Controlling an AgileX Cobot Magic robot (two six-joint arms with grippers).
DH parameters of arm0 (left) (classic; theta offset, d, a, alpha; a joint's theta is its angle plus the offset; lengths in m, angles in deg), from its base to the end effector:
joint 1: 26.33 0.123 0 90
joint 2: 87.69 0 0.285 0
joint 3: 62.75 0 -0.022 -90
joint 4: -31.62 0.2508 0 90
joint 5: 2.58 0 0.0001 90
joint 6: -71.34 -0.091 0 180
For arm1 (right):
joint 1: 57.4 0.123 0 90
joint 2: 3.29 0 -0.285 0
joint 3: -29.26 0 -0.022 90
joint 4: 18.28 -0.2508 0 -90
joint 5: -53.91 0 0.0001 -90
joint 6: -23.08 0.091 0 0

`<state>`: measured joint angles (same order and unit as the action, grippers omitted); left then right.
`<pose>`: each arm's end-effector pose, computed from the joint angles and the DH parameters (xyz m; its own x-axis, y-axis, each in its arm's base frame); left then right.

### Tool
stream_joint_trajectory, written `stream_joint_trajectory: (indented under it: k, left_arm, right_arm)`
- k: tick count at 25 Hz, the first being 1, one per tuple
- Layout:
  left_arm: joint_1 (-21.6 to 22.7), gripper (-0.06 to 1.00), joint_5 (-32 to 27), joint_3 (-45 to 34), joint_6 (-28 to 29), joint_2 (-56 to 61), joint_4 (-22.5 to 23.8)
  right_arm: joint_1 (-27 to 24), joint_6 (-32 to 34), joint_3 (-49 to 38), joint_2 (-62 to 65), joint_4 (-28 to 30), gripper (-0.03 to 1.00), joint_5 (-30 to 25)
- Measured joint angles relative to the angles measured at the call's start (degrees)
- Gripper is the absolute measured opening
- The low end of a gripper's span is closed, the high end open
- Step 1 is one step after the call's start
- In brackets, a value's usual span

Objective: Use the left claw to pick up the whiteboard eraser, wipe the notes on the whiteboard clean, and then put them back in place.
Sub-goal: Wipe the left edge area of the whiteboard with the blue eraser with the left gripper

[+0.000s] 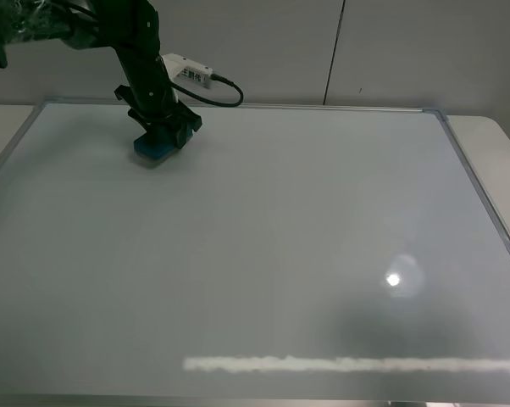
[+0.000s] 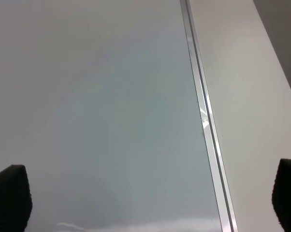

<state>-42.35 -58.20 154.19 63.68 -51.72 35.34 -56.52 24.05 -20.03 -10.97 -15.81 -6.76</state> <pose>0.4856 -0.1344 0.1510 -0.8600 0.4231 -0.2852 0.4120 0.9056 0.1009 -0.0036 -0.0035 0.2740 -0.4636 -0.0113 -0.8860 0.0160 0.9996 -0.0211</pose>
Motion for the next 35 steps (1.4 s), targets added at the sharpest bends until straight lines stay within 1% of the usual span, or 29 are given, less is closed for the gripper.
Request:
stream_joint_trajectory:
  k: [3, 8, 11, 16, 20, 23, 27, 31, 33, 35]
  left_arm:
    - [0.6, 0.55, -2.6, 0.0, 0.9, 3.5, 1.1]
    - [1.1, 0.55, -9.2, 0.0, 3.5, 8.7, 1.7]
    - [1.2, 0.55, -11.4, 0.0, 4.9, 11.4, 2.7]
    - [1.2, 0.55, -12.6, -3.0, 6.8, 16.7, 3.0]
    - [1.2, 0.55, -12.0, -9.6, 8.5, 22.0, 6.0]
    - [1.2, 0.55, -9.9, -17.4, 11.0, 27.0, 9.0]
    - [1.6, 0.55, -3.0, -31.0, 16.7, 33.4, 12.8]
    - [5.1, 0.55, 6.6, -44.6, 21.5, 38.2, 13.7]
    - [7.7, 0.55, 10.9, -50.5, 23.0, 39.3, 13.7]
    - [9.8, 0.55, 14.1, -54.6, 23.5, 39.5, 12.6]
  right_arm:
    - [0.0, 0.0, 0.0, 0.0, 0.0, 0.99, 0.0]
    - [0.0, 0.0, 0.0, 0.0, 0.0, 0.99, 0.0]
    - [0.0, 0.0, 0.0, 0.0, 0.0, 0.99, 0.0]
    - [0.0, 0.0, 0.0, 0.0, 0.0, 0.99, 0.0]
    - [0.0, 0.0, 0.0, 0.0, 0.0, 0.99, 0.0]
    - [0.0, 0.0, 0.0, 0.0, 0.0, 0.99, 0.0]
    - [0.0, 0.0, 0.0, 0.0, 0.0, 0.99, 0.0]
    - [0.0, 0.0, 0.0, 0.0, 0.0, 0.99, 0.0]
    - [0.0, 0.0, 0.0, 0.0, 0.0, 0.99, 0.0]
    - [0.0, 0.0, 0.0, 0.0, 0.0, 0.99, 0.0]
